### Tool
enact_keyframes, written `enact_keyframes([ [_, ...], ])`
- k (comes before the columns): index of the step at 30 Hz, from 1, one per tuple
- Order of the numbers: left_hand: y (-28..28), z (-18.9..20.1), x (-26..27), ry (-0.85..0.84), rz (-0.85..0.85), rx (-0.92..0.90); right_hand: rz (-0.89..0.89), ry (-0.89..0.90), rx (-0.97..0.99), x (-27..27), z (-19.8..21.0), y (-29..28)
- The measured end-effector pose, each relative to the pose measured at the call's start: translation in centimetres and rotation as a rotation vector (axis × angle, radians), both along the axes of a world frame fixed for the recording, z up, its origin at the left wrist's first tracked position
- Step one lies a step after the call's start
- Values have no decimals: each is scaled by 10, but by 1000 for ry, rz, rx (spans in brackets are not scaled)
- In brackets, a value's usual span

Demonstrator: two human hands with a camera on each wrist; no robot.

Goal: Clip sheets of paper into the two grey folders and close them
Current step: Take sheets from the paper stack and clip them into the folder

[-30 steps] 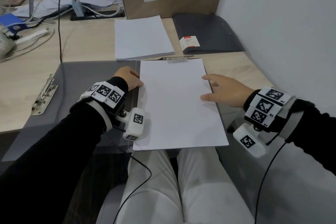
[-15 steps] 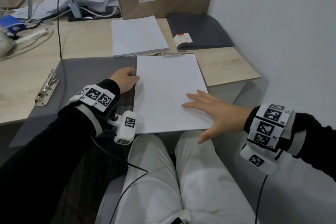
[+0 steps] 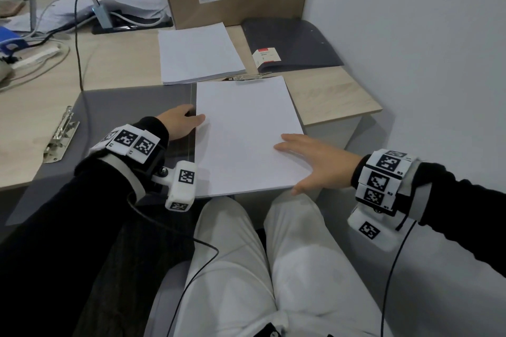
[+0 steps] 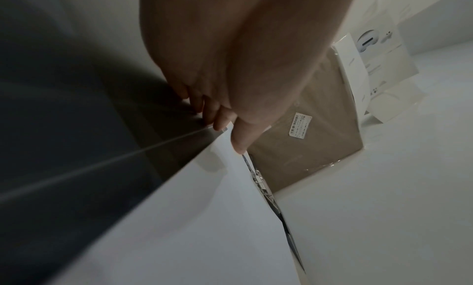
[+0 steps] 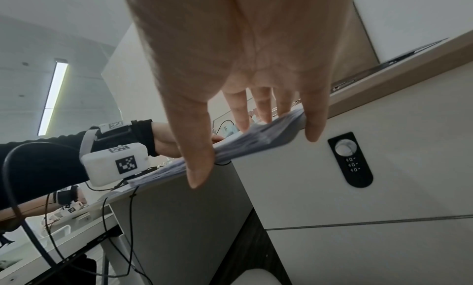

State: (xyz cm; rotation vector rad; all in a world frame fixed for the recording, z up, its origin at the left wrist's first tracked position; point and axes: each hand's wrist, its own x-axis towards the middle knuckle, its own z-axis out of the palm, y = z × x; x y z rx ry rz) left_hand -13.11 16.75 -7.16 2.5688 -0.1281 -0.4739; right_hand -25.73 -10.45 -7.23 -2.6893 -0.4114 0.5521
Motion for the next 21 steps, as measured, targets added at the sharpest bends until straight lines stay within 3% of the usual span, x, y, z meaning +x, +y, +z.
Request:
enact_keyframes([
  [6, 2, 11, 10, -9, 15, 61, 63, 131, -74, 7, 12, -1],
  [12, -14, 32, 25, -130, 61, -75, -23, -59, -12, 53, 43, 18],
  [15, -30, 35, 35, -88, -43, 22, -121, -108, -14, 94, 42, 31],
  [21, -40, 34, 57, -24, -182, 157, -424, -38, -45, 169, 33, 40],
])
